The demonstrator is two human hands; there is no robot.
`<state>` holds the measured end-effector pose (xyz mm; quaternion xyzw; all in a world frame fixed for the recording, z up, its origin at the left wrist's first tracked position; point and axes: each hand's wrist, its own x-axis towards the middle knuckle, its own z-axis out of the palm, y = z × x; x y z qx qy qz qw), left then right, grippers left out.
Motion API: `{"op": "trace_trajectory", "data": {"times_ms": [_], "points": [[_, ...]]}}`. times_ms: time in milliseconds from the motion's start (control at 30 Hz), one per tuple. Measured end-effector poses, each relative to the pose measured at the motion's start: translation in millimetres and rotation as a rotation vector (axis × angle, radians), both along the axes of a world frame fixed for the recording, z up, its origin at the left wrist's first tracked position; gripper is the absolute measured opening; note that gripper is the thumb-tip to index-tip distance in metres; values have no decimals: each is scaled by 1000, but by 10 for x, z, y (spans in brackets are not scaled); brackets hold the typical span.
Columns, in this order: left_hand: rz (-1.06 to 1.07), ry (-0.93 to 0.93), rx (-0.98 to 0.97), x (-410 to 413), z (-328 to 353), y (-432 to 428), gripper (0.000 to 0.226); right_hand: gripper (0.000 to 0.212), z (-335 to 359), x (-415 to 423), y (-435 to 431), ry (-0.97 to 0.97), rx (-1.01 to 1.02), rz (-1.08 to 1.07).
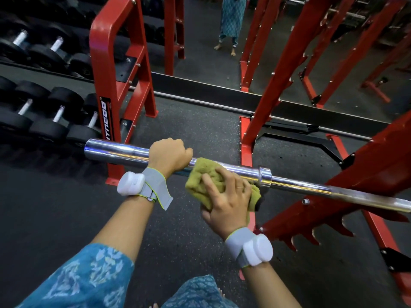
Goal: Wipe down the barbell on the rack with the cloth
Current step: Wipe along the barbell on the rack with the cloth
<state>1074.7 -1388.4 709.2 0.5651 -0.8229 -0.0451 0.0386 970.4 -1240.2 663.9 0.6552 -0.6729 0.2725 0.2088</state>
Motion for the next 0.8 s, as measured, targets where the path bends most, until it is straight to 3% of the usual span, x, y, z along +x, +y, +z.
{"op": "trace_trajectory", "data": {"times_ms": [233, 467, 600, 700, 800], "points": [[-13, -7, -25, 0, -19, 0, 42, 52, 409, -87, -253, -307, -34, -298], [-24, -4, -45, 21, -13, 19, 44, 57, 242, 30, -187, -50, 75, -13], [-31, 55, -116, 50, -74, 25, 47, 54, 299, -81, -144, -149, 30, -145], [-60, 198, -194, 88, -109, 38, 54, 44, 519, -45, -341, -240, 95, -301], [-97, 384, -235, 144, -97, 60, 60, 46, 632, 61, -553, -249, 242, -278]]}}
